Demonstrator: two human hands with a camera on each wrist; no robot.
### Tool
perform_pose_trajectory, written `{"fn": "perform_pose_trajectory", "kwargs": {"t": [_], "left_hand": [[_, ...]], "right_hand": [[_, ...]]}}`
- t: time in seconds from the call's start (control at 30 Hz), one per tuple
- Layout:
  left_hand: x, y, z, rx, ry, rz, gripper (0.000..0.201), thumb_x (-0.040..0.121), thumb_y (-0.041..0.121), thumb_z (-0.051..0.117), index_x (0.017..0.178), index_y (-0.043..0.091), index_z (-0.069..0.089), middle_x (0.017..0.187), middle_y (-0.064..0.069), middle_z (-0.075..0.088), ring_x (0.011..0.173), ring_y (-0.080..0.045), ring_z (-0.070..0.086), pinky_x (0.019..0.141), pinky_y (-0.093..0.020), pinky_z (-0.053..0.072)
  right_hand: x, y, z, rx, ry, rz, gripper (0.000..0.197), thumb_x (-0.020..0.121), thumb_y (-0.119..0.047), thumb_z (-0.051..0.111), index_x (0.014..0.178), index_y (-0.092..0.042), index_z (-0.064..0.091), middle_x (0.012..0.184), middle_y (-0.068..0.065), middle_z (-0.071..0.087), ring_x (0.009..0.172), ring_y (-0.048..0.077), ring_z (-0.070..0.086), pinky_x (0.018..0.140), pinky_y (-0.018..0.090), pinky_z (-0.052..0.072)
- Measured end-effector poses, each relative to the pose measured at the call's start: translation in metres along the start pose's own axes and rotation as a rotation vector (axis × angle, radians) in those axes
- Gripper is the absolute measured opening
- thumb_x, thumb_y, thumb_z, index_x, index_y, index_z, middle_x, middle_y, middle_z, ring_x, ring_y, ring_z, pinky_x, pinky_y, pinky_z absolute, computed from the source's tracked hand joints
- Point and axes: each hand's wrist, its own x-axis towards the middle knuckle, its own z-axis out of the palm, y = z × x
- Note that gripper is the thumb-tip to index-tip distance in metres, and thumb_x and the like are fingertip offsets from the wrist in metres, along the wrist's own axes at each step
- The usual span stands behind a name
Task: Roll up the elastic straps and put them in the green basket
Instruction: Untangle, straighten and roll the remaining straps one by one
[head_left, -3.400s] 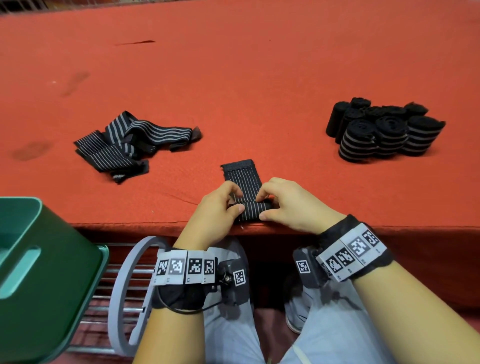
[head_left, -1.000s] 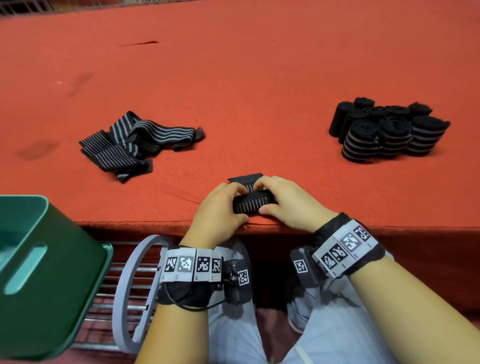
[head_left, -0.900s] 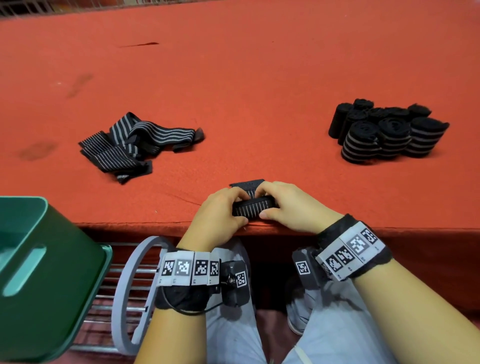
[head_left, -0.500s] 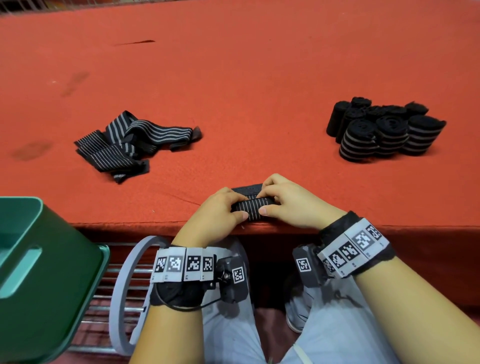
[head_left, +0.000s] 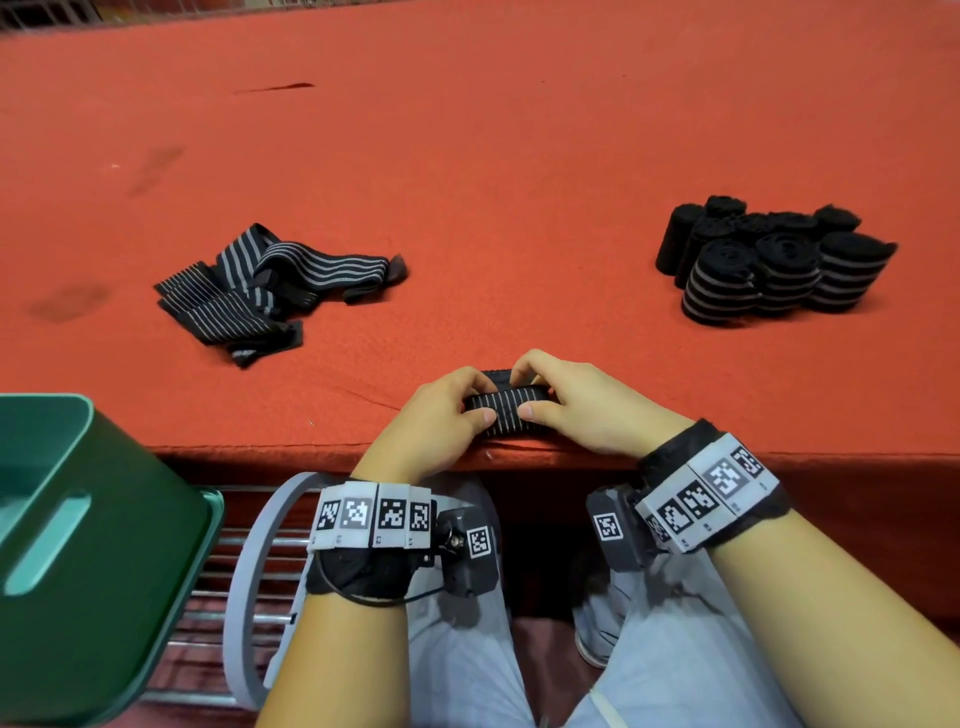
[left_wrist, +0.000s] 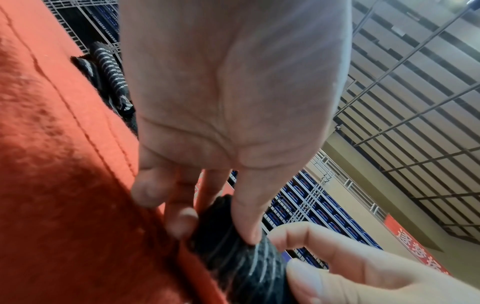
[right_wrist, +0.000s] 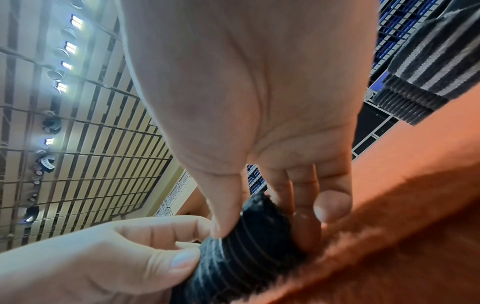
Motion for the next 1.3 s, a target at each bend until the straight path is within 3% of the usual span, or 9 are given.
{"fn": "perform_pose_trajectory", "kwargs": {"t": [0.1, 0.2, 0.3, 0.43, 0.6, 0.9, 1.07, 1.2, 1.3], "left_hand": [[0.006, 0.003, -0.002, 0.016, -0.017, -0.024, 0.012, 0.095, 0.023, 0.06, 0.106, 0.028, 0.062, 0.102, 0.004, 0.065, 0.083, -0.014, 0.059, 0.08, -0.034, 0.048], [0.011, 0.005, 0.0, 0.1, 0.049, -0.013, 0.016, 0.096, 0.023, 0.06, 0.112, 0.022, 0.063, 0.109, 0.0, 0.057, 0.097, -0.016, 0.053, 0.087, -0.03, 0.039], [0.01, 0.004, 0.002, 0.1, 0.135, 0.067, 0.02, 0.092, 0.023, 0.065, 0.111, 0.027, 0.06, 0.107, 0.003, 0.054, 0.093, -0.012, 0.05, 0.087, -0.029, 0.039], [0.006, -0.001, 0.003, 0.164, 0.092, 0.1, 0.04, 0.082, 0.025, 0.075, 0.117, 0.033, 0.056, 0.104, 0.01, 0.049, 0.092, -0.011, 0.051, 0.089, -0.034, 0.044], [0.016, -0.003, 0.003, 0.166, 0.102, 0.071, 0.034, 0.091, 0.025, 0.065, 0.125, 0.031, 0.059, 0.112, 0.006, 0.052, 0.104, -0.018, 0.055, 0.099, -0.042, 0.043], [0.037, -0.004, 0.001, 0.177, 0.04, 0.0, 0.031, 0.101, 0.027, 0.05, 0.131, 0.024, 0.057, 0.119, 0.0, 0.053, 0.113, -0.021, 0.053, 0.101, -0.04, 0.04], [0.048, -0.005, -0.002, 0.149, 0.004, -0.045, 0.03, 0.103, 0.028, 0.045, 0.13, 0.022, 0.059, 0.121, -0.002, 0.051, 0.112, -0.023, 0.053, 0.102, -0.04, 0.04], [0.057, -0.006, -0.002, 0.16, -0.018, -0.075, 0.03, 0.104, 0.03, 0.042, 0.127, 0.02, 0.06, 0.12, -0.004, 0.052, 0.108, -0.024, 0.056, 0.1, -0.045, 0.044], [0.063, -0.008, -0.002, 0.17, -0.028, -0.085, 0.029, 0.103, 0.03, 0.041, 0.122, 0.019, 0.061, 0.118, -0.006, 0.055, 0.103, -0.025, 0.058, 0.097, -0.046, 0.046]], "right_hand": [[0.002, 0.001, 0.0, -0.006, -0.019, -0.001, 0.03, 0.091, -0.029, 0.067, 0.115, -0.026, 0.049, 0.106, -0.004, 0.058, 0.094, 0.014, 0.054, 0.08, 0.033, 0.042], [0.006, 0.005, 0.002, -0.004, 0.028, 0.023, 0.026, 0.092, -0.03, 0.066, 0.116, -0.026, 0.056, 0.107, -0.004, 0.052, 0.097, 0.013, 0.052, 0.085, 0.031, 0.04], [0.013, 0.006, 0.003, 0.0, 0.064, 0.042, 0.026, 0.094, -0.03, 0.063, 0.119, -0.024, 0.062, 0.106, -0.003, 0.049, 0.1, 0.015, 0.052, 0.092, 0.033, 0.041], [0.018, 0.004, 0.004, -0.046, 0.084, 0.057, 0.034, 0.098, -0.032, 0.057, 0.131, -0.023, 0.058, 0.115, 0.001, 0.052, 0.11, 0.019, 0.054, 0.1, 0.038, 0.041], [0.016, 0.005, 0.005, -0.066, 0.114, 0.023, 0.036, 0.09, -0.029, 0.066, 0.123, -0.028, 0.051, 0.111, -0.002, 0.051, 0.1, 0.018, 0.055, 0.094, 0.04, 0.045], [0.039, 0.014, 0.001, -0.038, 0.039, 0.093, 0.027, 0.096, -0.029, 0.059, 0.123, -0.026, 0.057, 0.108, -0.002, 0.051, 0.101, 0.018, 0.053, 0.093, 0.035, 0.04], [0.051, 0.021, 0.001, 0.017, 0.021, 0.127, 0.023, 0.099, -0.03, 0.055, 0.121, -0.026, 0.058, 0.104, -0.002, 0.047, 0.072, 0.006, 0.049, 0.087, 0.033, 0.045], [0.058, 0.024, 0.002, 0.047, 0.01, 0.142, 0.022, 0.099, -0.028, 0.055, 0.12, -0.023, 0.06, 0.104, 0.003, 0.052, 0.069, 0.003, 0.046, 0.076, 0.026, 0.037], [0.06, 0.021, 0.001, 0.095, 0.018, 0.159, 0.017, 0.1, -0.023, 0.053, 0.115, -0.02, 0.061, 0.085, 0.0, 0.057, 0.06, 0.009, 0.051, 0.054, 0.02, 0.041]]}}
